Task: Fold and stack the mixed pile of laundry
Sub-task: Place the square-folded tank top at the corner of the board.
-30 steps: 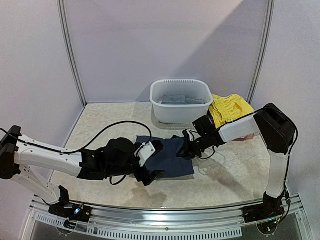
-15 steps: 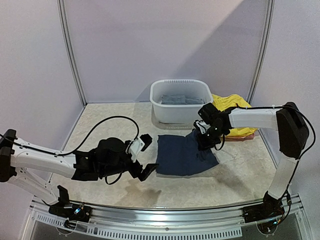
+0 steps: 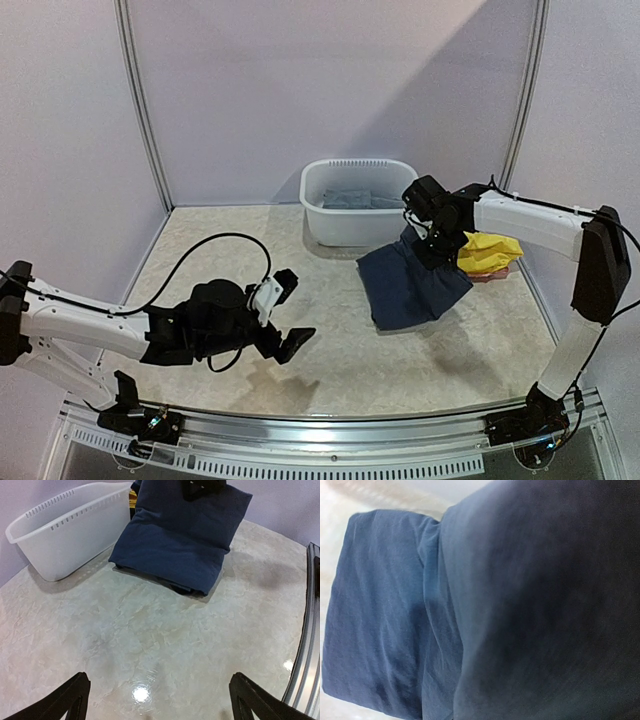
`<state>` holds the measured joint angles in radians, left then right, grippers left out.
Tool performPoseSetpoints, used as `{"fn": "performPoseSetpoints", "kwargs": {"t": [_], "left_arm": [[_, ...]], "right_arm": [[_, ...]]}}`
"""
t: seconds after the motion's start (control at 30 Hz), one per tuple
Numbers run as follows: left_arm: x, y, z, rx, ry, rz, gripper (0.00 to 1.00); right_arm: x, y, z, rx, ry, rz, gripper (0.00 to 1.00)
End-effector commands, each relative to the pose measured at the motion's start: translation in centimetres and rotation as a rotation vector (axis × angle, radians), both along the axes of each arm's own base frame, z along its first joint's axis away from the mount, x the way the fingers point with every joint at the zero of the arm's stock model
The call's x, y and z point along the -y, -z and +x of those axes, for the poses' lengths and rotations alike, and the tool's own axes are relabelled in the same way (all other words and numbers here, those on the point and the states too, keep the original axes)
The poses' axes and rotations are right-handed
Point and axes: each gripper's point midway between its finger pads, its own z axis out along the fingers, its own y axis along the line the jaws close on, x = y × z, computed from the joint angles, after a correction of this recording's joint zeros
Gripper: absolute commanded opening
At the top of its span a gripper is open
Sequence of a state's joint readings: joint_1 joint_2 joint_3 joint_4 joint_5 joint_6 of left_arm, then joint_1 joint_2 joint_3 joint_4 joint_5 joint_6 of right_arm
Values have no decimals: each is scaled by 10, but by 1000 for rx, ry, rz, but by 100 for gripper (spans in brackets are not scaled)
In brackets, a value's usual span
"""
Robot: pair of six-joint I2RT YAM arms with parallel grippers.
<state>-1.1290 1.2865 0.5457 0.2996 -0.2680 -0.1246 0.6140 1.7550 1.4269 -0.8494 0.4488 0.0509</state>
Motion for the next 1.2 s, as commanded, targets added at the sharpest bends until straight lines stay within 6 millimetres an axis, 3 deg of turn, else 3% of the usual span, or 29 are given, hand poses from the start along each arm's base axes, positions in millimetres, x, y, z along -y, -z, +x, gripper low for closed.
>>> {"fn": "performPoseSetpoints", "kwargs": {"t": [0.0,0.3,0.57,0.8,1.03,1.17], "left_arm": [[-3,-4,3,2,-7,-35,99],[-1,0,1,-5,4,-34,99],[3,0,-1,-13,21,-41,98],[3,-1,-3,-19,29,-48,98],[4,-1,-5,-26,41,-55,98],[5,-2,-6,-28,45,-61,98]], "right_arm": [[29,-56,14,159,23,-150,0],[43,-112,17,304,45,-177,0],[55,-148,20,396,89,-221,0],[61,-192,28,483,139,-151,0],[68,-218,41,524,189,-104,0],[61,-230,45,538,179,-36,0]]}}
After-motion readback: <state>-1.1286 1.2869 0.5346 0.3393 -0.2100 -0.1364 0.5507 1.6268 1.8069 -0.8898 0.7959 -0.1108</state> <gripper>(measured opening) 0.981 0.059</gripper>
